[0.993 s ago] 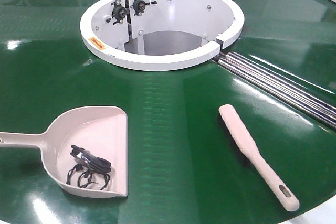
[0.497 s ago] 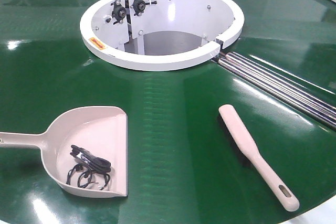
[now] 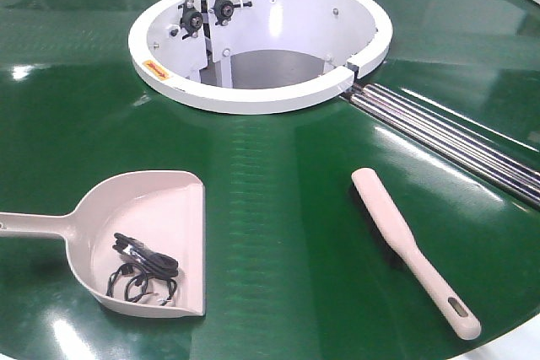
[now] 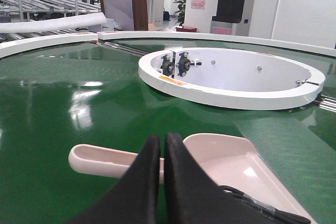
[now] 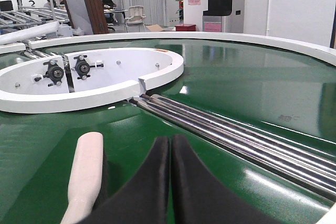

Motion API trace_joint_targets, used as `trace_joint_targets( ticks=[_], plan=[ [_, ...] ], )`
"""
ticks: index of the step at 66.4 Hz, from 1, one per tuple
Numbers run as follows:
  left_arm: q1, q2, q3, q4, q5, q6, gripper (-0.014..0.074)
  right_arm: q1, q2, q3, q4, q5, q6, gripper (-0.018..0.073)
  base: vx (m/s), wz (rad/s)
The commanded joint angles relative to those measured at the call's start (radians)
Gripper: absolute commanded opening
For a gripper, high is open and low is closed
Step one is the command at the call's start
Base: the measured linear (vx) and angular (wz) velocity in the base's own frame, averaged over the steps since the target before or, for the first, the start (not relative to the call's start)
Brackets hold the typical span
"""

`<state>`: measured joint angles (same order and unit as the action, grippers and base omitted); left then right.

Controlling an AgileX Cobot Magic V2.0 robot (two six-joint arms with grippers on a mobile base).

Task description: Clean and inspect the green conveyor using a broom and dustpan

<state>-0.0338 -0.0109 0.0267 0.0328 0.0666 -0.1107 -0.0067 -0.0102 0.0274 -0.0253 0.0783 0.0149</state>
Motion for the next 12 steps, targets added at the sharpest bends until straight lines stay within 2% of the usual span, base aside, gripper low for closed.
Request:
trace_joint_targets(
  ticks=[1,12],
  plan=[
    [-0.003,-0.015,0.028,-0.001,-0.074,-0.01,-0.0006,-0.002,-0.019,0.012,-0.002,-0.078,-0.004,-0.001,0.0,0.0],
    [-0.003,-0.015,0.028,-0.001,-0.074,-0.01,-0.0006,-0.002,-0.019,0.012,-0.002,-0.078,-0.004,-0.001,0.0,0.0]
  ],
)
